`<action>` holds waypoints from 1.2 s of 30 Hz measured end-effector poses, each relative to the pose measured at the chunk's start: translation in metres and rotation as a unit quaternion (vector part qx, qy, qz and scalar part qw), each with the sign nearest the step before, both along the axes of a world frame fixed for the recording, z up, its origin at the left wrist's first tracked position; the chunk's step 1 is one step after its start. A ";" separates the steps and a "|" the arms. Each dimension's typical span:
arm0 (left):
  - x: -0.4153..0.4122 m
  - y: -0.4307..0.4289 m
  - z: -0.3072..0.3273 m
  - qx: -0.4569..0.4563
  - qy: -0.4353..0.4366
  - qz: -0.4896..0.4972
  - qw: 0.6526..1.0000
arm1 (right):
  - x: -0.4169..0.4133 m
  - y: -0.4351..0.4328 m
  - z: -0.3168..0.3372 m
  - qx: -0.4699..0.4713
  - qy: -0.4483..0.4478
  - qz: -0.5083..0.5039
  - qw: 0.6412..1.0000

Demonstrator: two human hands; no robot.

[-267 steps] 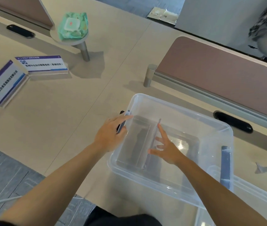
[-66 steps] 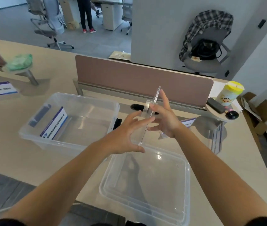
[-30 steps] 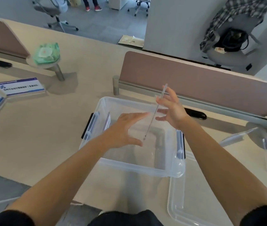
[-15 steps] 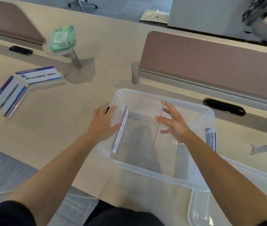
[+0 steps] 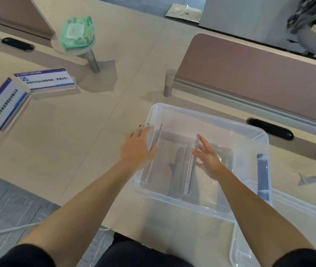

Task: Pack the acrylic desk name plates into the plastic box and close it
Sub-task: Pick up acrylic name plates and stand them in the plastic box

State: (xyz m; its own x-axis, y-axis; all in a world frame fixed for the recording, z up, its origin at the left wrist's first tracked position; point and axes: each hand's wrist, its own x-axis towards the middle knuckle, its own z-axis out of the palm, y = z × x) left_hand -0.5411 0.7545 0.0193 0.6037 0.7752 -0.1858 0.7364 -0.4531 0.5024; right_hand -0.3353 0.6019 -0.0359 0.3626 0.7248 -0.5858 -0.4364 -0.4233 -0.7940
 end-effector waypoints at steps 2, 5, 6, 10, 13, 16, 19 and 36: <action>-0.001 0.001 0.000 0.000 -0.009 -0.004 1.000 | 0.003 -0.004 0.007 -0.030 -0.114 0.054 0.992; -0.002 0.001 0.000 0.001 -0.026 -0.010 1.000 | 0.007 -0.017 0.021 -0.069 -0.242 0.161 0.954; -0.002 0.001 0.000 -0.002 -0.029 -0.006 1.000 | 0.007 -0.022 0.025 -0.076 -0.257 0.206 0.941; -0.001 0.003 -0.002 -0.005 -0.025 -0.005 1.000 | 0.006 -0.036 0.025 -0.112 -0.259 0.327 0.902; -0.002 0.005 -0.005 -0.010 -0.026 -0.003 1.000 | 0.006 -0.033 0.021 -0.103 -0.246 0.324 0.908; -0.003 0.004 -0.004 -0.025 -0.040 0.010 0.999 | 0.001 -0.028 0.017 -0.085 -0.237 0.318 0.914; -0.003 0.004 -0.002 -0.032 -0.060 0.013 0.998 | -0.005 -0.021 0.010 -0.073 -0.245 0.322 0.912; -0.003 0.006 -0.001 -0.076 -0.069 0.012 0.995 | -0.041 0.025 0.012 -0.064 -0.270 0.366 0.888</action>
